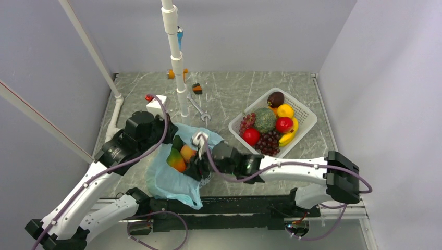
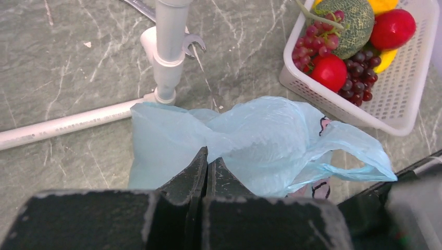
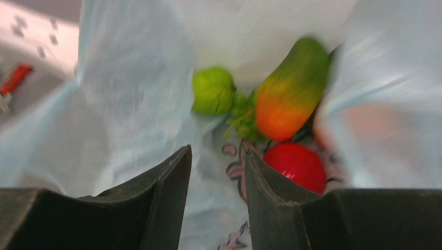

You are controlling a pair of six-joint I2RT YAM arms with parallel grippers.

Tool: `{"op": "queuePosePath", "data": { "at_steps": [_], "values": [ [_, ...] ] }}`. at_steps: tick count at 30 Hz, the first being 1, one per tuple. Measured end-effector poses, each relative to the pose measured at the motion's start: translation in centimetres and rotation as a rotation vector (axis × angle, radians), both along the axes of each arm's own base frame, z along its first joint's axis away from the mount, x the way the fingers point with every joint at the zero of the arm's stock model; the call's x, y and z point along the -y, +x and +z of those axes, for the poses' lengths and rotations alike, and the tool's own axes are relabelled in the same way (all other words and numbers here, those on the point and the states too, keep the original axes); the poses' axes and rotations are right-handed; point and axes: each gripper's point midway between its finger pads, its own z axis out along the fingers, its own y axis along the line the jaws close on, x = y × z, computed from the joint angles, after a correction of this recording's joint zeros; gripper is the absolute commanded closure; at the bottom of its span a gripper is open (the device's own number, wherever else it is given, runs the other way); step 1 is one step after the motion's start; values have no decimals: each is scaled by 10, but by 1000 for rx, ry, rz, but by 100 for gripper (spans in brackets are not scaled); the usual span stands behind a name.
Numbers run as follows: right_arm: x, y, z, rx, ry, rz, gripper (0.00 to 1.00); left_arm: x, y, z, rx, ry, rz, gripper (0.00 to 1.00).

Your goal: Take the fake fruits out of the plastic bag

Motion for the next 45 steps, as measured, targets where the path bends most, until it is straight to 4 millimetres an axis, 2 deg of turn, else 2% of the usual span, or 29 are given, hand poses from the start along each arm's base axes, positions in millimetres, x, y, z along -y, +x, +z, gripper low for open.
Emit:
{"op": "queuePosePath", "data": {
  "at_steps": [3, 5, 7, 9, 11, 13, 16, 20, 24, 27, 28, 29, 31, 32, 33, 34, 37, 41, 45],
  "values": [
    [2, -34, -43, 21, -87, 68, 56, -5, 0, -7, 19, 1, 23, 100],
    [9, -59, -80, 43, -173, 115, 56, -10, 1, -8, 43, 1, 46, 100],
    [15, -75, -110, 60, -250, 140, 57, -15, 4, -5, 65, 2, 67, 100],
    [19, -82, -132, 77, -310, 143, 58, -16, 7, 2, 90, -10, 82, 100],
    [19, -74, -141, 94, -339, 99, 58, -16, 11, 8, 100, -21, 87, 100],
    [19, -63, -143, 110, -350, 44, 58, -12, 17, 19, 104, -35, 79, 100],
    [17, -49, -134, 130, -329, -29, 53, 6, 26, 40, 99, -65, 21, 100],
    [12, -36, -102, 141, -234, -91, 46, 34, 36, 67, 108, -115, -76, 100],
    [0, -24, -72, 92, -102, -77, 45, 42, 31, 67, 110, -114, -146, 100],
    [-13, -25, -71, 52, -55, 1, 42, 42, 23, 51, 94, -90, -182, 97],
    [-19, -31, -75, 42, -54, 40, 42, 40, 19, 39, 73, -73, -186, 92],
    [-23, -39, -79, 34, -58, 75, 42, 37, 14, 25, 43, -55, -187, 80],
    [-32, -60, -90, 16, -76, 157, 38, 29, 3, -1, -25, -20, -183, 54],
    [-33, -69, -94, 8, -84, 186, 37, 25, -2, -10, -50, -1, -179, 35],
    [-34, -77, -97, 1, -91, 212, 37, 20, -8, -18, -81, 6, -164, 21],
    [-34, -82, -99, -3, -94, 229, 36, 14, -14, -23, -105, 6, -143, 14],
    [-34, -82, -96, -4, -90, 228, 36, -3, -33, -16, -103, -18, -95, 1],
    [-34, -73, -95, -18, -109, 185, 34, -27, -63, 10, -58, -128, -10, 0],
    [-32, -64, -90, -30, -109, 120, 32, -48, -94, 24, -22, -266, 56, 1]
  ]
}}
